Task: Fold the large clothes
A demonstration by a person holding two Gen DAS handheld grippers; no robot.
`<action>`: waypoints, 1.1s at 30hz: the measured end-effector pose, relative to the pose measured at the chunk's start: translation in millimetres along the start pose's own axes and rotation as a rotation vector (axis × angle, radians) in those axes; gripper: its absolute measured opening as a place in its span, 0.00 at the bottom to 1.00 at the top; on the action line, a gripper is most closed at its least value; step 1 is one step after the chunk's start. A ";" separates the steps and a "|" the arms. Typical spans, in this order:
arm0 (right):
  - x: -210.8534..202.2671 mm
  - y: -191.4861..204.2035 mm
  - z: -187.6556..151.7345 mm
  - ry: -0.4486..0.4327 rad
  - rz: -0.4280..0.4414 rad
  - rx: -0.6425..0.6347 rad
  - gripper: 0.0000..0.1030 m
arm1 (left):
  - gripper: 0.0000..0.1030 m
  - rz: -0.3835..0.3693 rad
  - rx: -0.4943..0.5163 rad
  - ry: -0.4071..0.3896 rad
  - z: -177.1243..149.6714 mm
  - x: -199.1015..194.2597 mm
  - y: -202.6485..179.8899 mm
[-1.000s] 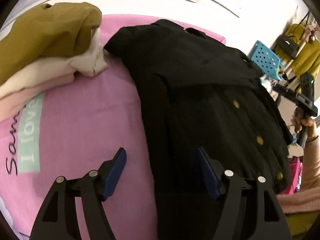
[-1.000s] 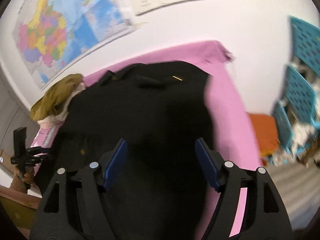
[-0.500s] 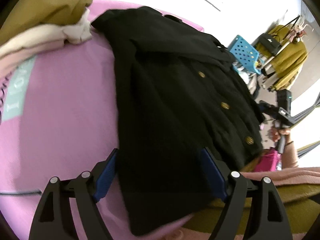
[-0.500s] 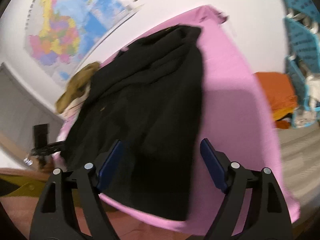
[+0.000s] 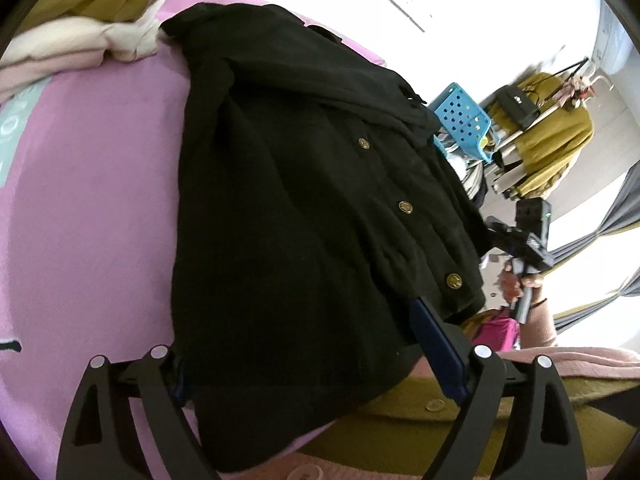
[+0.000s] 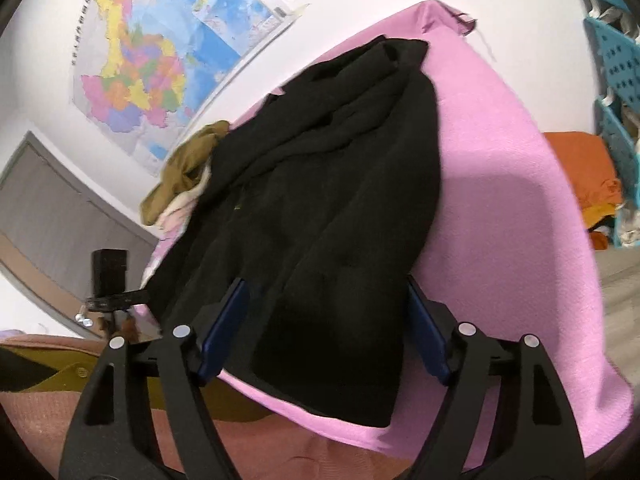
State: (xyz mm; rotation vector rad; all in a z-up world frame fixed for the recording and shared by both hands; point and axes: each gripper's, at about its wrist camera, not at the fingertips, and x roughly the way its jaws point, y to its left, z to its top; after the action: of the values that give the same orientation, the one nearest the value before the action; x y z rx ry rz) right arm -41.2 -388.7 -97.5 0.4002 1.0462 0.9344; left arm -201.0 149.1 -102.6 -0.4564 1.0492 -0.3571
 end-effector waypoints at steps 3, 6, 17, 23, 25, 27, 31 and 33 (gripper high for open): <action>-0.6 -2.7 -1.4 -0.011 0.069 0.017 0.72 | 0.56 0.065 -0.016 -0.017 3.6 3.3 -0.3; -0.1 -2.7 -3.7 -0.013 0.040 0.019 0.69 | 0.59 0.033 -0.067 -0.027 6.5 2.0 6.5; 22.7 5.8 -9.7 0.002 0.044 0.100 0.21 | 0.25 0.101 -0.184 -0.125 18.9 13.5 4.5; -18.4 26.3 -13.9 -0.157 0.121 0.104 0.13 | 0.08 0.049 -0.234 -0.132 19.8 0.3 7.9; -35.8 46.5 -14.8 -0.192 0.119 0.046 0.12 | 0.07 -0.009 -0.221 -0.180 21.5 -22.0 5.7; -46.4 66.0 -18.2 -0.200 0.123 -0.008 0.11 | 0.07 0.012 -0.187 -0.218 22.6 -38.4 -1.0; -54.8 90.7 -32.4 -0.184 0.174 -0.078 0.11 | 0.07 -0.003 -0.177 -0.251 20.0 -64.1 -0.5; -44.3 88.8 -40.7 -0.145 0.161 -0.063 0.11 | 0.07 -0.006 -0.185 -0.230 16.9 -61.5 5.6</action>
State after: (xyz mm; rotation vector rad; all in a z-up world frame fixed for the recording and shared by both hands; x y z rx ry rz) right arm -125.5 -379.6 -31.7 0.4976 0.8598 1.0633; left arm -213.6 187.2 -52.7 -0.6508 0.8594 -0.2071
